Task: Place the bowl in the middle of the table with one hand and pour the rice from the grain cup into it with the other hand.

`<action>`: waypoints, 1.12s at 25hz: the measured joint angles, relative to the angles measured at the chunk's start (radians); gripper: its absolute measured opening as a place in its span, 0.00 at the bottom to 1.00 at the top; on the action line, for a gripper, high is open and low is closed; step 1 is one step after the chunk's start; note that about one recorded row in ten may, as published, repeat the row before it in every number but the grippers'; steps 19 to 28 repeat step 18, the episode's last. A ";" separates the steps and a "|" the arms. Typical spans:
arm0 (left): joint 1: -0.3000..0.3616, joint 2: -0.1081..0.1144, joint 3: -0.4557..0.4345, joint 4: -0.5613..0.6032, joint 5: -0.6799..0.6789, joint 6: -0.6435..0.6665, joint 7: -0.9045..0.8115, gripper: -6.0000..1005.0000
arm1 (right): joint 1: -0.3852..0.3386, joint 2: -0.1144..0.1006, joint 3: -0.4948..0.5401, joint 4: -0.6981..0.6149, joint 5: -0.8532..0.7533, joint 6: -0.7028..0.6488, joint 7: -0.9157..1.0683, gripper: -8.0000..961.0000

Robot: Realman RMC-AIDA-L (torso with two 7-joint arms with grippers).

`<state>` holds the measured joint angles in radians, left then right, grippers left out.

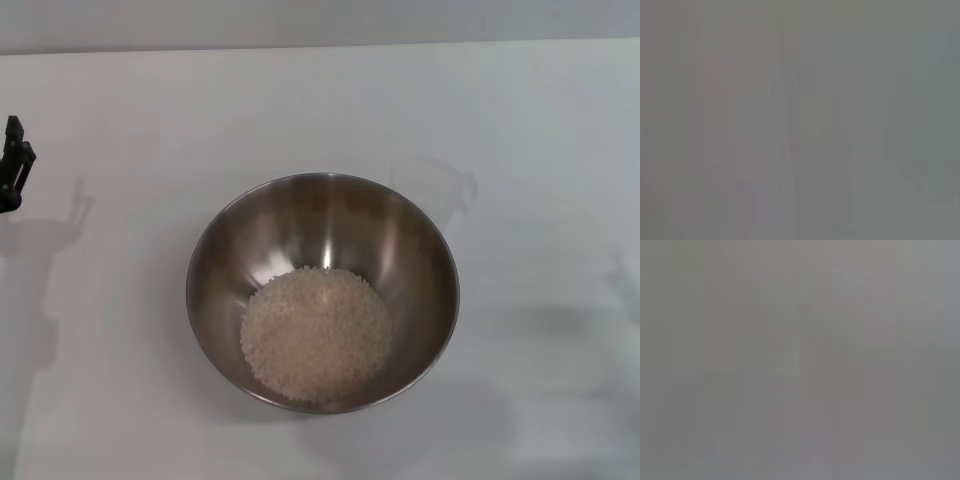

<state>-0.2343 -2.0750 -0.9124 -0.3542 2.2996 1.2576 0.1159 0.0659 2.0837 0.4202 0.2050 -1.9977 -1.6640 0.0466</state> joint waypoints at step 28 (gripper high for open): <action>0.029 0.003 0.015 0.013 -0.007 0.022 -0.070 0.84 | -0.092 0.006 0.042 0.034 0.168 -0.188 0.029 0.86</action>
